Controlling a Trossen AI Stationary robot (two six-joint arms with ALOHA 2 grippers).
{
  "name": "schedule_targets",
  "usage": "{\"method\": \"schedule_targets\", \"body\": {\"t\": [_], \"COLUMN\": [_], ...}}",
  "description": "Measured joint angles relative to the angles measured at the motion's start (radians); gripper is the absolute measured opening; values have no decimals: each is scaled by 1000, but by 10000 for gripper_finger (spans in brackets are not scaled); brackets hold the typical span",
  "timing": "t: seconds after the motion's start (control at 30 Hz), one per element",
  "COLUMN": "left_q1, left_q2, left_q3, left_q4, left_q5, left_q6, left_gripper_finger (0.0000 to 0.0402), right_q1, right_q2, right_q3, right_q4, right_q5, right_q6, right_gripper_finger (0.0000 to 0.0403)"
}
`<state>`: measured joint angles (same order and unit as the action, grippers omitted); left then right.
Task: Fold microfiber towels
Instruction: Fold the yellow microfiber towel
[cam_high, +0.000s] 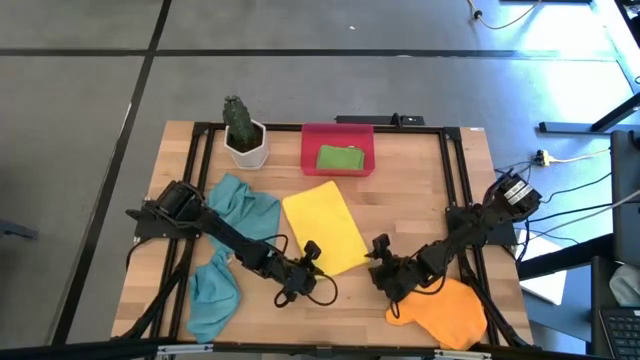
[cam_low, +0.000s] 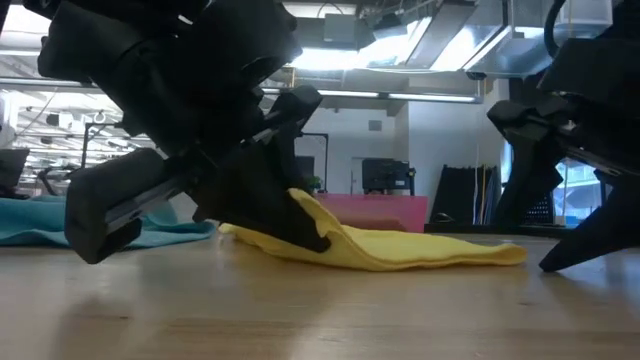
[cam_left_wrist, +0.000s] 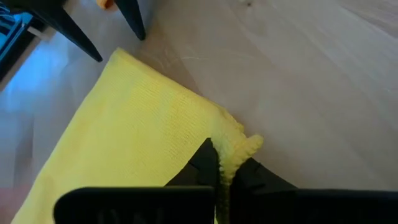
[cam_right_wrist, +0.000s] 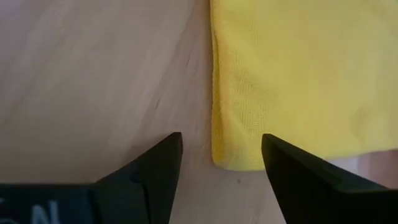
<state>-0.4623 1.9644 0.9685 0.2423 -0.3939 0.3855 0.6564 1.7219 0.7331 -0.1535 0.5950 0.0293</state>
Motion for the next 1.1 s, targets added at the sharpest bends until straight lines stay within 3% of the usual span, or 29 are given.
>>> {"method": "schedule_targets", "body": {"t": [0.23,0.57,1.1], "left_q1": [-1,-1,46], "left_q2": [-23,-104,-153], "left_q3": [1,1,1], "left_q4": [6,-17,-28], "left_q5": [6,10,-86], "left_q6": [-12,-74,-171], "left_gripper_finger": [0,0,0], "right_q1": [9,7,16], "right_q2": [3,3,6], "right_q3": [0,-2,-5], "right_q4": [-28,-17,27], "right_q5": [49,51,59], "right_q6": [-85,-83,-63], "right_gripper_finger": [225,225,225]}}
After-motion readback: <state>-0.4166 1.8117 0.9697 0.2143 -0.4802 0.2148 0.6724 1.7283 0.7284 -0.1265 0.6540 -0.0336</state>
